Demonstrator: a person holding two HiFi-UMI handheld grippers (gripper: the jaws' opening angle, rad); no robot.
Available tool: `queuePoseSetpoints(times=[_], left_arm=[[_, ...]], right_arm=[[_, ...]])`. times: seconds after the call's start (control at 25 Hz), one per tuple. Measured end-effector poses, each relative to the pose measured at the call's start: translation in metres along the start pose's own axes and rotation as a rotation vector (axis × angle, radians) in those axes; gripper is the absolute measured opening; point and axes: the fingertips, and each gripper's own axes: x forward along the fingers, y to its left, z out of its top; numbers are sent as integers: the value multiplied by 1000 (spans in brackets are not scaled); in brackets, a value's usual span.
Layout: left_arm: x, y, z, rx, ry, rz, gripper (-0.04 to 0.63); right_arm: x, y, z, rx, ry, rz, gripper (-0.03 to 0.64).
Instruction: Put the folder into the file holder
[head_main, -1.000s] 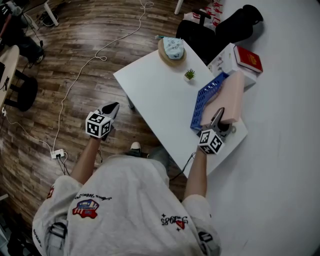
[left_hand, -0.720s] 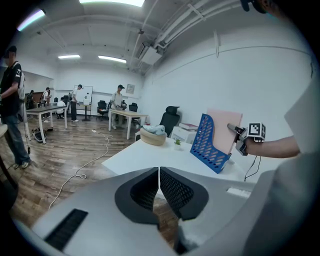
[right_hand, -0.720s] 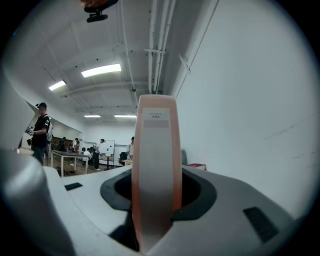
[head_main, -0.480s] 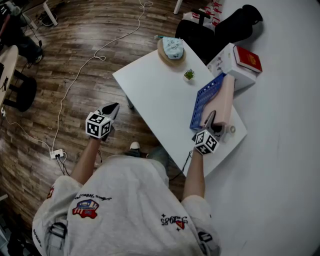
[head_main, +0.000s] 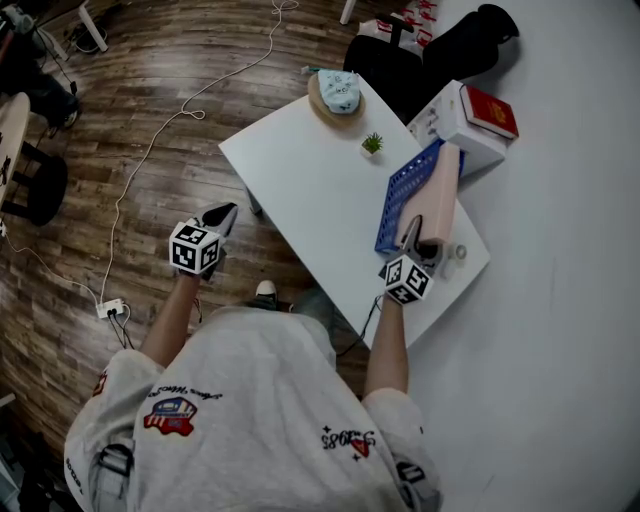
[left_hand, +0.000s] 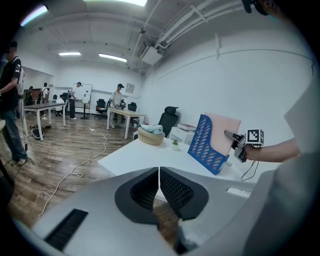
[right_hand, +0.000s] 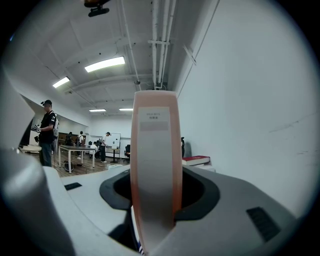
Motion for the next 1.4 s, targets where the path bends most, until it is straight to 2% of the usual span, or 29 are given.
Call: queuePoseSetpoints(times=[0.28, 0.64, 0.92, 1.08, 1.2, 1.4], left_arm=[[2, -5, 1, -4, -7, -16, 11], [8, -12, 3, -16, -21, -38, 11], [14, -24, 8, -12, -29, -72, 12], [17, -27, 13, -9, -40, -81, 11], [19, -30, 18, -3, -47, -88, 11], [19, -34, 30, 7, -72, -99, 11]], right_arm=[[-7, 1, -32, -9, 135, 3, 213], [-55, 5, -68, -9, 223, -2, 195], [-86, 24, -96, -21, 320, 26, 132], [-90, 47, -108, -139, 393, 102, 44], [-85, 62, -103, -171, 407, 140, 7], [-72, 77, -77, -134, 373, 176, 6]])
